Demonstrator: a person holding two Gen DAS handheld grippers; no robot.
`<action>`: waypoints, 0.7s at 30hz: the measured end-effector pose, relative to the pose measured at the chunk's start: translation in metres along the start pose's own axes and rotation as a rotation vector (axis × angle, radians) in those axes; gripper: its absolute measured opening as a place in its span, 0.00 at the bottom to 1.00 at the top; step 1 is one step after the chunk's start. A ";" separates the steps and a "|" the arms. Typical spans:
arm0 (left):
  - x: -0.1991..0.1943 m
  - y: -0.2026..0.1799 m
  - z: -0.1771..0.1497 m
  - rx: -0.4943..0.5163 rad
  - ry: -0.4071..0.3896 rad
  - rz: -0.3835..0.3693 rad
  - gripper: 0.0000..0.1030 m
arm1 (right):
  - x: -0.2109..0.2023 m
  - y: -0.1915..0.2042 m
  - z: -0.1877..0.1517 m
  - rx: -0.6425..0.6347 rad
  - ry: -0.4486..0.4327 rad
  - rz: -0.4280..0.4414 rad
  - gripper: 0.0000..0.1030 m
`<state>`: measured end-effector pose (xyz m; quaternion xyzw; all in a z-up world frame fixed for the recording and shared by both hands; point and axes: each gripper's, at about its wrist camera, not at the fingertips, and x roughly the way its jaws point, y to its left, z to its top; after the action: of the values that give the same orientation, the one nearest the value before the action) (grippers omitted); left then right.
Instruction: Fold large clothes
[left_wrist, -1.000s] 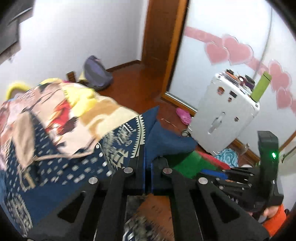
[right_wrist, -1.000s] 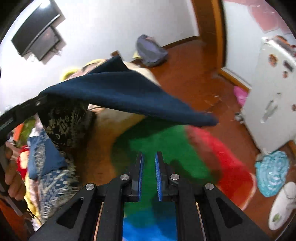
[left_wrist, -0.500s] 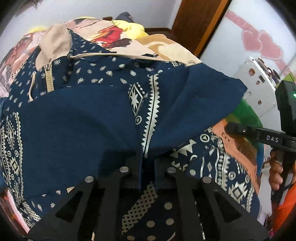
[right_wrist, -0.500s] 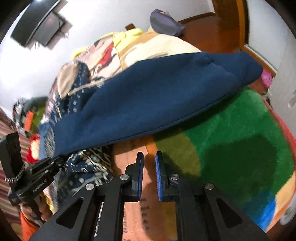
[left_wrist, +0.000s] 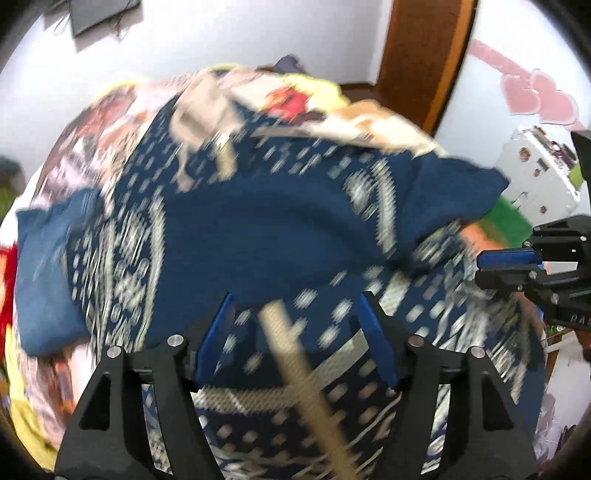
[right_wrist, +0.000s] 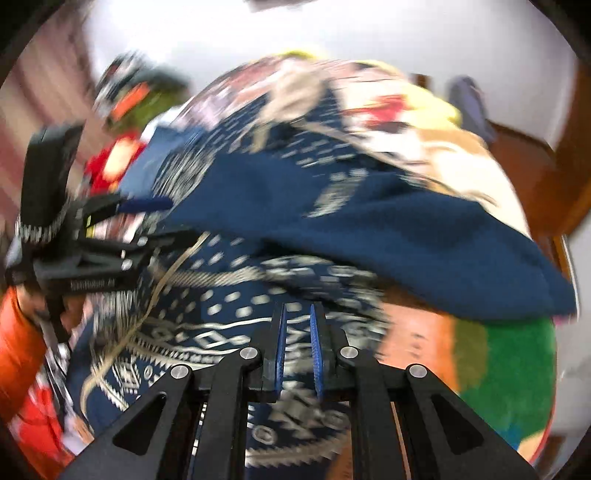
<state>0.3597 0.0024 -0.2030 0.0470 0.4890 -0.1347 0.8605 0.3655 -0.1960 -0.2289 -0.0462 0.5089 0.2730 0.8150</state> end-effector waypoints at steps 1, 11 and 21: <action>0.005 0.008 -0.009 -0.012 0.024 0.023 0.66 | 0.011 0.011 0.001 -0.040 0.035 0.005 0.08; 0.029 0.029 -0.045 -0.113 0.033 0.028 0.72 | 0.056 0.015 0.001 -0.109 0.187 -0.074 0.22; 0.014 0.020 -0.028 -0.073 0.010 0.044 0.71 | 0.026 -0.024 -0.007 0.114 0.096 -0.161 0.96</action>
<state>0.3490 0.0255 -0.2303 0.0270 0.4965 -0.0978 0.8621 0.3810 -0.2086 -0.2595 -0.0534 0.5566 0.1750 0.8104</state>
